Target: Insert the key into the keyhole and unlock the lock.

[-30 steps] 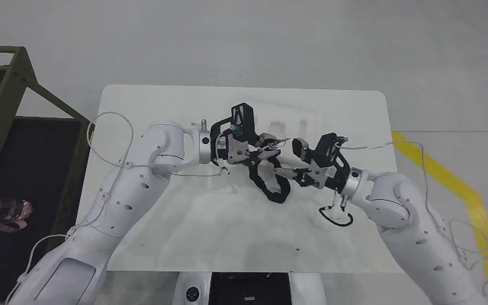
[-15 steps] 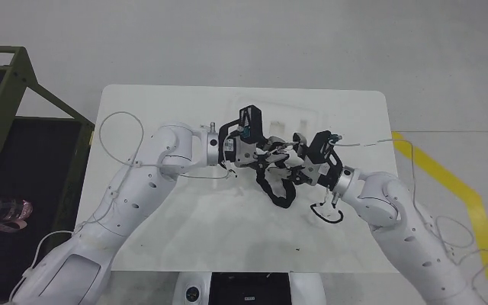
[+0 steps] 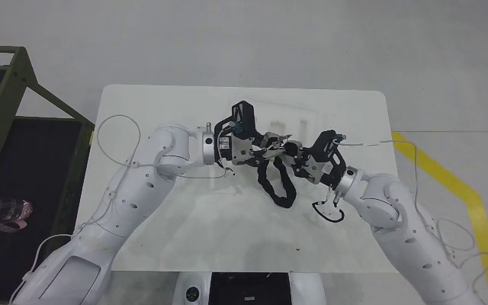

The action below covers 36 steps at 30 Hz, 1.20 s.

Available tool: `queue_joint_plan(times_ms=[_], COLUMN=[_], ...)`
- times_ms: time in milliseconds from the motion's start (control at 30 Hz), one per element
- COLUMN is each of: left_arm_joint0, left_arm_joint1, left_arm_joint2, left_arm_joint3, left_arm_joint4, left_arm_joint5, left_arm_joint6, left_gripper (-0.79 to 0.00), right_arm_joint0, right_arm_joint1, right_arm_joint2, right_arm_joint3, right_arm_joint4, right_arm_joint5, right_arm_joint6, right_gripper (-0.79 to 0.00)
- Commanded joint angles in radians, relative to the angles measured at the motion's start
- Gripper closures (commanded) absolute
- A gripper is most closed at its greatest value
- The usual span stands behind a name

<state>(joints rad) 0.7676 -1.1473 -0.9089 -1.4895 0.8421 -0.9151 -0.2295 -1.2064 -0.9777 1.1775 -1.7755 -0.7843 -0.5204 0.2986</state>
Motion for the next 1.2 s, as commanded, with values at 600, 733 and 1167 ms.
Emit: queue_joint_plan(times_ms=[600,733,1167], left_arm_joint0=[0.012,-0.001,0.025], left_arm_joint1=[-0.001,-0.001,0.011], left_arm_joint2=[-0.056,-0.069,-0.135], left_arm_joint3=[0.047,0.072,0.063], left_arm_joint4=[0.072,0.109,0.222], left_arm_joint5=[0.039,0.055,0.085], left_arm_joint6=[0.079,0.095,0.16], left_gripper=[0.0,0.0,-0.785], right_arm_joint0=[0.003,0.027,0.079], right_arm_joint1=[0.0,-0.002,-0.009], right_arm_joint2=[0.063,0.071,0.079], right_arm_joint3=[0.011,0.019,0.055], right_arm_joint4=[0.027,0.032,0.055], right_arm_joint5=[0.049,0.074,0.171], right_arm_joint6=[0.091,0.119,0.22], right_gripper=[0.0,0.0,-0.785])
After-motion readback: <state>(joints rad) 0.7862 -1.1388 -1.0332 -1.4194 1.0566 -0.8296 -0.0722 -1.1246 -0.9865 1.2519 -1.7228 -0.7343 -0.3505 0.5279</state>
